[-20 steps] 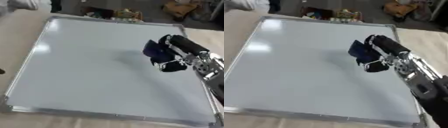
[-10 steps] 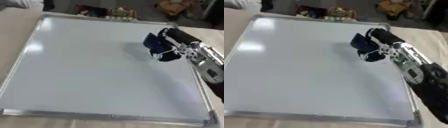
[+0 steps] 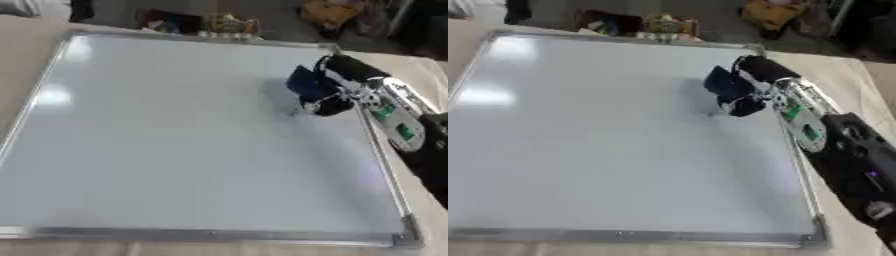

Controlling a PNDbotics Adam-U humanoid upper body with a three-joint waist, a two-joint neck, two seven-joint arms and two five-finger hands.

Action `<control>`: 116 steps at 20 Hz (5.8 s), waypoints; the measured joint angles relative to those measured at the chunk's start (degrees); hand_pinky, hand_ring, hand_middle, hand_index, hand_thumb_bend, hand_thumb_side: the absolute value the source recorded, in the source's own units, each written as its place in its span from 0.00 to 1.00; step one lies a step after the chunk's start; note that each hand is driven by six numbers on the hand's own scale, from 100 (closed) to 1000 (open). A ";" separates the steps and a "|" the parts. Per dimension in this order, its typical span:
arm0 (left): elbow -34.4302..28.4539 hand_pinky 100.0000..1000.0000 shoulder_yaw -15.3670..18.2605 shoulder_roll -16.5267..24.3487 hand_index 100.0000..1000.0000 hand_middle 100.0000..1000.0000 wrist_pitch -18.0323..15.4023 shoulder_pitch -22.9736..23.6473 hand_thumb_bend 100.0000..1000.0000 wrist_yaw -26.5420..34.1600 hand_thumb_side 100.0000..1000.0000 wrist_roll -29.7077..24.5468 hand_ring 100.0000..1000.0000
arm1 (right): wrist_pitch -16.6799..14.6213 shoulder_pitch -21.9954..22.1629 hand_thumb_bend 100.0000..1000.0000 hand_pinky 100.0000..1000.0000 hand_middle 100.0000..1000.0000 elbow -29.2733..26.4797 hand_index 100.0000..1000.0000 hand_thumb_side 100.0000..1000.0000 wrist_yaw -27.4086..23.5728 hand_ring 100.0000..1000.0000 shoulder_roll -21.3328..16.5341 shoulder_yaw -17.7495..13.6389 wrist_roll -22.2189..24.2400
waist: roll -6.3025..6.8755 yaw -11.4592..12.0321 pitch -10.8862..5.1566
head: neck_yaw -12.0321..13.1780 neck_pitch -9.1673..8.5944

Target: Wipe the whiteboard clean with a brush.

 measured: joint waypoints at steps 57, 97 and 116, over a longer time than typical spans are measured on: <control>0.01 0.45 -0.34 0.00 0.41 0.40 0.65 -0.43 0.13 0.95 0.85 0.12 0.30 | -1.97 -1.96 0.20 0.67 0.60 0.71 0.06 0.15 -7.77 0.82 1.00 -0.24 15.21 | 0.02 0.10 0.01 | -0.03 -0.69; 0.01 0.46 -0.37 0.00 0.41 0.40 0.95 -0.50 0.12 1.30 0.87 -0.17 0.30 | -1.02 -1.67 0.05 0.65 0.66 0.77 0.02 0.14 -8.91 0.82 1.00 -0.36 12.81 | -0.29 0.22 0.12 | 0.08 -1.35; 0.01 0.46 -0.67 0.00 0.42 0.40 1.30 -0.51 0.12 1.37 0.87 -0.55 0.30 | -1.11 -1.77 0.26 0.68 0.78 0.42 0.01 0.14 -11.95 0.85 0.98 -0.53 14.28 | -0.30 0.05 0.10 | 0.24 -1.81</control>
